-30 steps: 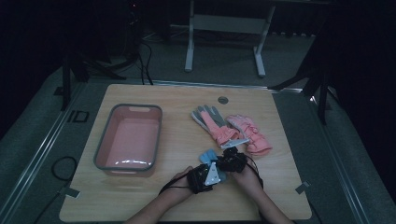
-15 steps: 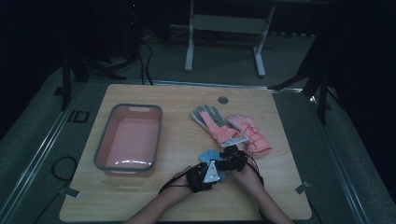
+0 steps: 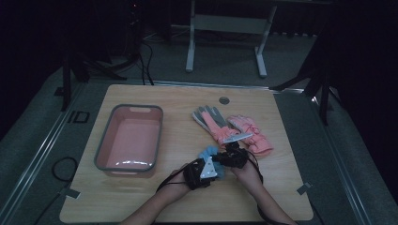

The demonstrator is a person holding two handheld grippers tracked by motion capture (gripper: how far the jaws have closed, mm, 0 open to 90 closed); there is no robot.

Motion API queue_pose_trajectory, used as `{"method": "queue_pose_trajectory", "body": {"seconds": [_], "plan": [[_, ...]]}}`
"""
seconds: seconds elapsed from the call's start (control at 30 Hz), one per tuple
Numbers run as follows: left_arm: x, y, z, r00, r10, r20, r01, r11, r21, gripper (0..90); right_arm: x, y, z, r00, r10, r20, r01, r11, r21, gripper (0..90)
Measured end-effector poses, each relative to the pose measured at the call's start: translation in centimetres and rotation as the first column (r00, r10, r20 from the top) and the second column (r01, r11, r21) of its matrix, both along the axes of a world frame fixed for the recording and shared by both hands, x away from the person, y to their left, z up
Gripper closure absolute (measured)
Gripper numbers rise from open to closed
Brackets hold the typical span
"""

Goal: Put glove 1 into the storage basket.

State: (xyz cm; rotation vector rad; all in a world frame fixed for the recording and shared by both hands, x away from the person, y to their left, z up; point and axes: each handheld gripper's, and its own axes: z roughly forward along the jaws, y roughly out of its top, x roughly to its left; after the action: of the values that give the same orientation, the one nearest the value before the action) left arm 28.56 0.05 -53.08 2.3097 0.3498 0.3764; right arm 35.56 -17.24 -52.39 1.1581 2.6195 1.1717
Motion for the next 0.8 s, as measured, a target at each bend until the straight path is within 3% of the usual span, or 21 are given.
{"method": "queue_pose_trajectory", "body": {"seconds": [0.03, 0.4, 0.8], "plan": [[0.0, 0.1, 0.3, 1.0, 0.004, 0.003, -0.004, 1.0, -0.005, 77.1, 0.1, 0.1, 0.8, 0.9999, 0.002, 0.01, -0.002, 0.9999, 0.011, 81.7], [0.8, 1.7, 4.1, 0.9969, 0.012, 0.077, -0.014, 0.9998, 0.014, 77.2, 0.9, 1.1, 4.4, 0.9984, 0.001, 0.057, -0.006, 0.9966, 0.082, 83.4], [1.7, 3.5, 7.4, 0.9885, 0.039, 0.146, -0.045, 0.9983, 0.038, 77.2, 1.9, 2.8, 8.2, 0.9931, 0.015, 0.117, -0.028, 0.9933, 0.112, 83.5]]}}
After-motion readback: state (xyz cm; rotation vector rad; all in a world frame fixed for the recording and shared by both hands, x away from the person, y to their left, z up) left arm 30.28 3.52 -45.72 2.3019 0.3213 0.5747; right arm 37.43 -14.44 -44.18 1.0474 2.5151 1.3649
